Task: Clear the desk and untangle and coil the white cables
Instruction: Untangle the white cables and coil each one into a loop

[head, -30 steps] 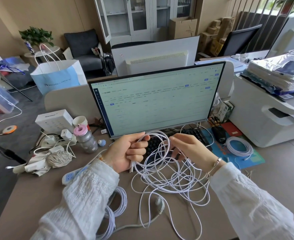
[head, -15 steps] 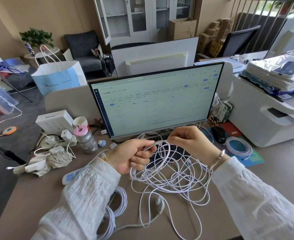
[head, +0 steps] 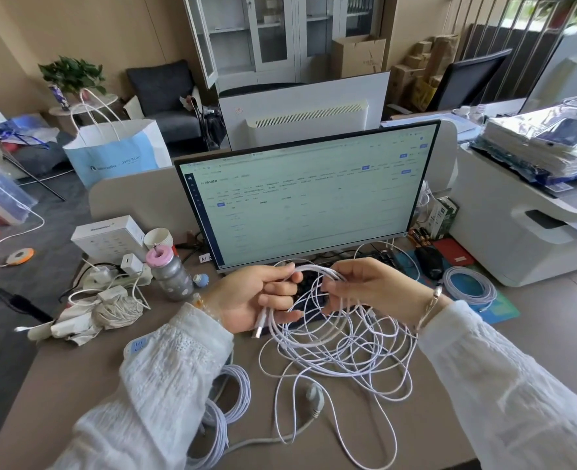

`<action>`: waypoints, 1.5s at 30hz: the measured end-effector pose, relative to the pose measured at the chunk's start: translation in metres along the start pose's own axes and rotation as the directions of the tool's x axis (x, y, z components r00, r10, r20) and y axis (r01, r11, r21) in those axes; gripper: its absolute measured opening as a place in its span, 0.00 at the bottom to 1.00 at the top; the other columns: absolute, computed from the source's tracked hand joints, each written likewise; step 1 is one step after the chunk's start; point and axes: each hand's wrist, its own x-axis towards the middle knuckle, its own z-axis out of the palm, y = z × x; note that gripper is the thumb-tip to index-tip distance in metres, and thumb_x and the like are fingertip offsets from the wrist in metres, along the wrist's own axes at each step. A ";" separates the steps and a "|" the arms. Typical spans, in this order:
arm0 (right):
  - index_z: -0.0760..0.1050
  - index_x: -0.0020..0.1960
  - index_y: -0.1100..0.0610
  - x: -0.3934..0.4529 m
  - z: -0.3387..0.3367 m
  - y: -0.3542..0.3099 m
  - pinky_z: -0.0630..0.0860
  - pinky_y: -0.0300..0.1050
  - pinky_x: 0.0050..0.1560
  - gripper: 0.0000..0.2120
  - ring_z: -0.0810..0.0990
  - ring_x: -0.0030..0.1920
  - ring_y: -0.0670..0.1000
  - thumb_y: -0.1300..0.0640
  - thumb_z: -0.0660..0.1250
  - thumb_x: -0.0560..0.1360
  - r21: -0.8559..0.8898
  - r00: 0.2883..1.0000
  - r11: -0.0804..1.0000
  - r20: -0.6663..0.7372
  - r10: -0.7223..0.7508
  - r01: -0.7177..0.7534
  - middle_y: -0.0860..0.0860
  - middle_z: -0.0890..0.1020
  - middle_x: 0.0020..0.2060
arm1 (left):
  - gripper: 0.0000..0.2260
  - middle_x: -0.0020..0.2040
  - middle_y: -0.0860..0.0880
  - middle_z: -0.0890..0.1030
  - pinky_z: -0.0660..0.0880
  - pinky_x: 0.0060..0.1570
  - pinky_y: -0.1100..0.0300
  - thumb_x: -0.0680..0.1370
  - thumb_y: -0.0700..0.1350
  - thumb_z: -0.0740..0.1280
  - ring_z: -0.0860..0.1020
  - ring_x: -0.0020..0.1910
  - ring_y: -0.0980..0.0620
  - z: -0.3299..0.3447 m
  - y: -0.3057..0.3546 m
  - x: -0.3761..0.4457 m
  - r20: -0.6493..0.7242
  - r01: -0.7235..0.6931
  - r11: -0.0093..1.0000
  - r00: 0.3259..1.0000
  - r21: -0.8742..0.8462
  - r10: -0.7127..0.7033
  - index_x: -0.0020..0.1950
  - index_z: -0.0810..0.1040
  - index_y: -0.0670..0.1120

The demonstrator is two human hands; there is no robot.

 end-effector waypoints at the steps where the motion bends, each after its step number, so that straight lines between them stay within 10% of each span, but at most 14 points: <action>1: 0.78 0.50 0.62 -0.001 0.000 -0.001 0.79 0.50 0.52 0.06 0.83 0.42 0.57 0.60 0.65 0.77 0.141 1.000 0.990 0.023 0.003 -0.007 0.54 0.79 0.36 | 0.09 0.26 0.54 0.60 0.82 0.36 0.54 0.80 0.46 0.58 0.60 0.19 0.59 -0.003 0.000 0.001 0.014 0.002 1.000 1.000 -0.018 -0.002 0.43 0.72 0.43; 7: 0.75 0.54 0.66 0.001 0.013 -0.005 0.64 0.37 0.25 0.17 0.58 0.26 0.46 0.52 0.58 0.80 0.553 0.992 0.831 -0.054 0.113 -0.064 0.48 0.59 0.29 | 0.08 0.26 0.54 0.60 0.57 0.17 0.68 0.79 0.45 0.58 0.55 0.20 0.60 -0.001 -0.007 0.008 -0.007 -0.112 0.989 0.994 -0.094 0.112 0.43 0.72 0.42; 12: 0.74 0.45 0.62 0.008 0.014 -0.002 0.49 0.38 0.23 0.12 0.54 0.24 0.44 0.54 0.59 0.81 0.494 0.986 0.868 -0.123 0.116 -0.041 0.47 0.58 0.27 | 0.11 0.24 0.53 0.61 0.66 0.22 0.63 0.80 0.44 0.54 0.59 0.19 0.58 -0.001 -0.015 0.012 0.092 -0.080 0.984 0.991 -0.162 0.096 0.42 0.72 0.43; 18: 0.73 0.43 0.61 0.009 0.012 -0.004 0.52 0.36 0.20 0.12 0.54 0.23 0.45 0.56 0.58 0.81 0.387 0.993 0.917 -0.025 0.112 -0.094 0.49 0.58 0.27 | 0.19 0.22 0.52 0.61 0.80 0.44 0.47 0.83 0.53 0.50 0.63 0.18 0.56 -0.003 -0.015 0.009 0.215 -0.010 0.998 0.977 0.063 -0.004 0.48 0.74 0.43; 24: 0.76 0.46 0.62 0.015 0.019 -0.002 0.55 0.36 0.23 0.14 0.56 0.25 0.46 0.51 0.61 0.78 0.357 0.988 0.934 -0.136 0.068 -0.015 0.49 0.60 0.27 | 0.14 0.23 0.55 0.58 0.57 0.17 0.68 0.78 0.52 0.59 0.56 0.19 0.60 0.007 -0.012 0.014 0.042 -0.098 0.994 0.994 -0.043 0.099 0.35 0.68 0.47; 31: 0.78 0.56 0.64 0.015 0.019 0.018 0.78 0.47 0.46 0.26 0.81 0.40 0.58 0.42 0.57 0.76 0.256 0.989 0.965 -0.120 0.081 -0.048 0.59 0.82 0.40 | 0.12 0.22 0.56 0.58 0.51 0.16 0.68 0.79 0.50 0.58 0.49 0.22 0.58 0.001 0.002 0.011 -0.104 -0.280 0.953 0.957 -0.115 0.269 0.37 0.65 0.47; 39: 0.81 0.47 0.57 0.007 0.007 0.071 0.77 0.44 0.43 0.13 0.79 0.39 0.52 0.51 0.62 0.80 -0.226 0.958 0.947 -0.225 0.175 -0.226 0.53 0.84 0.38 | 0.16 0.21 0.56 0.58 0.50 0.16 0.67 0.83 0.49 0.53 0.47 0.24 0.57 -0.027 0.036 -0.014 -0.291 -0.520 0.840 0.837 -0.158 0.463 0.36 0.65 0.48; 45: 0.81 0.44 0.52 0.002 -0.008 0.081 0.74 0.50 0.40 0.11 0.76 0.34 0.51 0.55 0.61 0.80 -0.237 0.925 0.938 -0.344 0.164 -0.254 0.49 0.81 0.31 | 0.15 0.22 0.56 0.58 0.51 0.16 0.67 0.81 0.50 0.56 0.48 0.24 0.57 -0.042 0.039 -0.024 -0.327 -0.552 0.828 0.804 -0.096 0.497 0.36 0.65 0.48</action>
